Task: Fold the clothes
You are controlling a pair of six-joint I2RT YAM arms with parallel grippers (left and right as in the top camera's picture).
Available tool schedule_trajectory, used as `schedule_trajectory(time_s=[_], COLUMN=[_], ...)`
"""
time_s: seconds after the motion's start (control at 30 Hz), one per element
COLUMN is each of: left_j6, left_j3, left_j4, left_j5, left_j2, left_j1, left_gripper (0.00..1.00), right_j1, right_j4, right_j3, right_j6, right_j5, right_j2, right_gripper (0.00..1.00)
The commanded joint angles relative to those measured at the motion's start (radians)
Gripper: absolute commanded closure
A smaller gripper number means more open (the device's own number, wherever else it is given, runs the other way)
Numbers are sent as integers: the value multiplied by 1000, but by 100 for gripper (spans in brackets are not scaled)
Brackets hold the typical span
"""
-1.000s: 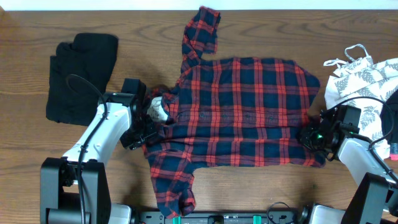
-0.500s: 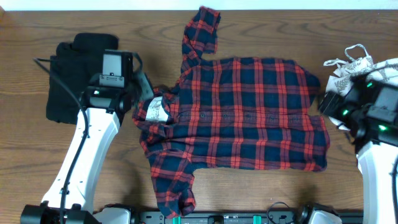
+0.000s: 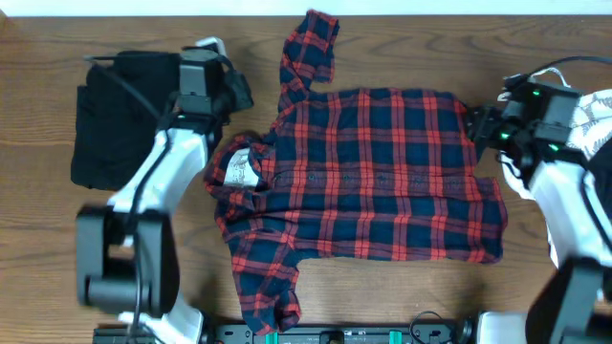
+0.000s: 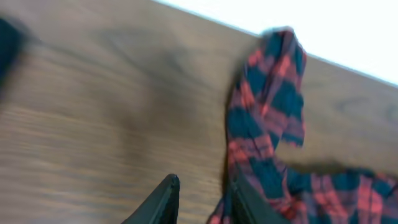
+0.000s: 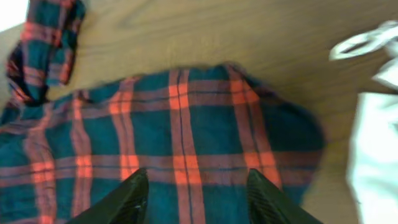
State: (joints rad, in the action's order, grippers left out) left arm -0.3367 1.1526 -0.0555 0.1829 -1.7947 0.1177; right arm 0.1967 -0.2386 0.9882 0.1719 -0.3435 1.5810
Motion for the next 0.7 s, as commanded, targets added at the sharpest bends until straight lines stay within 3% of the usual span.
schedule_trajectory(time_s=[0.0,0.37,0.67], left_j6=[-13,-30,-43], left_j3=[5,5,5], left_j4=[-45,-118,-106], left_j5=[147,235,386], left_j2=[-89,-216,-225], left_j1=[-2,10,13], left_gripper=[72,72,71], right_j1=[-15,-37,-54], right_j4=[77,236,229], right_j3=[-4,-4,-4], right_j6=[-2,14,14], right_j5=[-32,-137,-155], right_j2=[93,323,344], right_gripper=[49,49,47])
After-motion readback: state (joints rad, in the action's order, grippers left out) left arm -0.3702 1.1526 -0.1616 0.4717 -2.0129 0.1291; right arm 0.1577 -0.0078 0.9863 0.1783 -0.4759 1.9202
